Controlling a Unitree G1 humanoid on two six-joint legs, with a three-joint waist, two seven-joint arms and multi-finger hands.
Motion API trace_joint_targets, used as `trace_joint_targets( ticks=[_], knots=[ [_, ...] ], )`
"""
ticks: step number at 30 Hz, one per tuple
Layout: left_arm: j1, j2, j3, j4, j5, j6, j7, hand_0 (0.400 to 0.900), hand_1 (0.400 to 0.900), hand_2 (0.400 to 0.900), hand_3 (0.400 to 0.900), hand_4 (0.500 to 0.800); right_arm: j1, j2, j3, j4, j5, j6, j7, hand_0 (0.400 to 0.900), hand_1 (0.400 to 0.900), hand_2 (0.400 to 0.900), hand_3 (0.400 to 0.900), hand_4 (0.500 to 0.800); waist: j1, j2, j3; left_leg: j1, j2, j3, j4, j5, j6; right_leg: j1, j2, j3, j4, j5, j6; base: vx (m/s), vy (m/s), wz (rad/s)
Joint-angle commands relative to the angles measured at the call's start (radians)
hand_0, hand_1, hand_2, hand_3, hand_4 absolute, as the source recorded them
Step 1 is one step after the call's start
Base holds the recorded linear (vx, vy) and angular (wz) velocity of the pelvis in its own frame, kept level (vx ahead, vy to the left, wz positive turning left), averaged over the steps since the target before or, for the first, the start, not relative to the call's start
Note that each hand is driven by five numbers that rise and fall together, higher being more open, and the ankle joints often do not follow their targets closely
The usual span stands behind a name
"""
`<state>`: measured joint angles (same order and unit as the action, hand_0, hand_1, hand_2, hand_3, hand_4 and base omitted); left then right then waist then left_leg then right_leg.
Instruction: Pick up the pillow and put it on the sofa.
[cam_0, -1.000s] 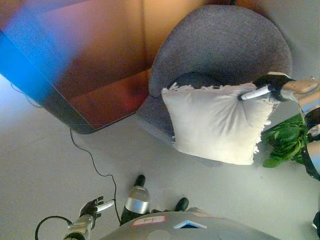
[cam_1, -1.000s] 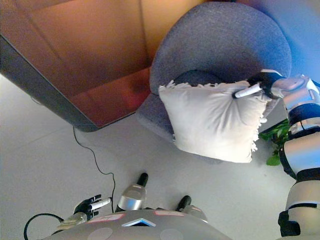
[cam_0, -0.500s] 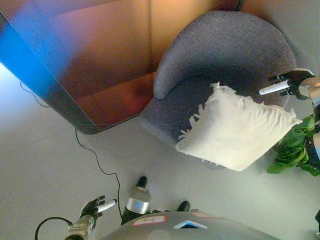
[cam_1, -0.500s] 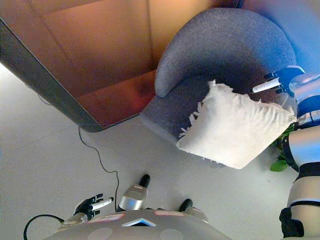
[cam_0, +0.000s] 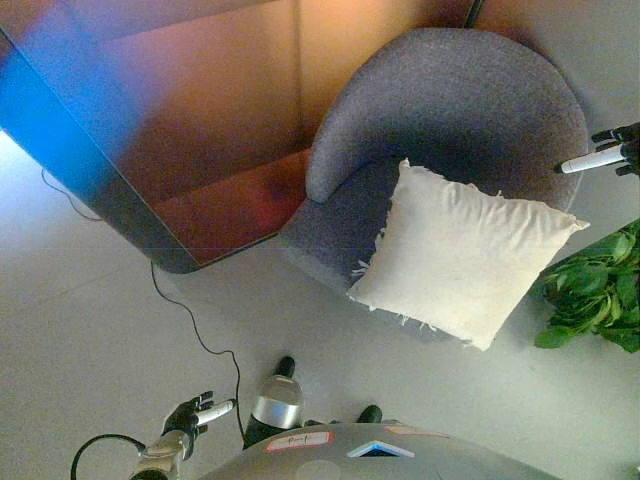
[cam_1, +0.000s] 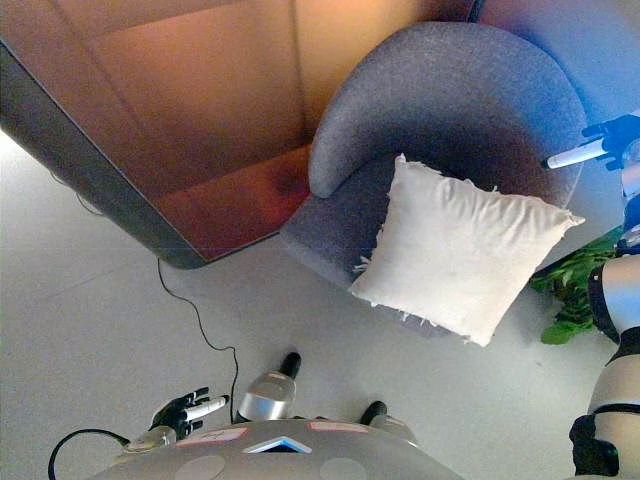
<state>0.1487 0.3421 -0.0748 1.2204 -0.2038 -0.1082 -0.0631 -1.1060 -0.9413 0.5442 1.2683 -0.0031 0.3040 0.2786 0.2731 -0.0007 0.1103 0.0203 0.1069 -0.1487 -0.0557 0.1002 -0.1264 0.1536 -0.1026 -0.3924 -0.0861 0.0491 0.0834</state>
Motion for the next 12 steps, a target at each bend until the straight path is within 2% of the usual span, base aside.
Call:
trace_joint_targets(
  ticks=[1, 5, 8, 12],
  knots=[
    [-0.003, 0.064, -0.064, 0.03, -0.028, -0.023, -0.001, 0.9, 0.9, 0.9, 0.9, 0.8, -0.16, -0.087, 0.055, -0.031, 0.058, -0.045, -0.131, 0.9, 0.9, 0.9, 0.9, 0.8, 0.01, -0.047, -0.062, 0.004, 0.026, 0.043, 0.022, -0.038, -0.023, 0.016, -0.012, 0.036, 0.063, -0.097, 0.003, 0.0, 0.0, 0.0],
    [-0.001, 0.057, -0.051, 0.043, -0.027, -0.021, -0.007, 0.9, 0.9, 0.9, 0.9, 0.8, -0.101, -0.074, -0.032, -0.094, 0.255, -0.117, -0.163, 0.9, 0.9, 0.9, 0.9, 0.8, -0.005, -0.049, -0.064, 0.006, 0.021, 0.051, 0.016, -0.041, -0.02, 0.014, -0.014, 0.047, 0.06, -0.095, 0.007, -0.03, 0.036, -0.03],
    [-0.003, 0.046, -0.038, 0.048, -0.028, -0.018, -0.005, 0.9, 0.9, 0.9, 0.9, 0.8, 0.038, -0.04, -0.146, -0.207, 0.346, -0.191, -0.187, 0.9, 0.9, 0.9, 0.9, 0.8, -0.029, -0.048, -0.066, 0.016, 0.02, 0.07, 0.015, -0.05, -0.015, 0.01, -0.017, 0.063, 0.061, -0.09, 0.01, -0.05, 0.054, -0.15],
    [-0.017, 0.028, -0.017, 0.042, -0.049, -0.003, -0.001, 0.9, 0.9, 0.9, 0.9, 0.8, 0.323, 0.078, -0.332, -0.482, 0.462, -0.252, -0.228, 0.9, 0.9, 0.9, 0.9, 0.8, -0.088, -0.046, -0.067, 0.038, 0.021, 0.11, 0.008, -0.062, -0.007, 0.001, -0.017, 0.098, 0.054, -0.078, 0.016, -0.06, 0.04, -0.22]
  ],
)
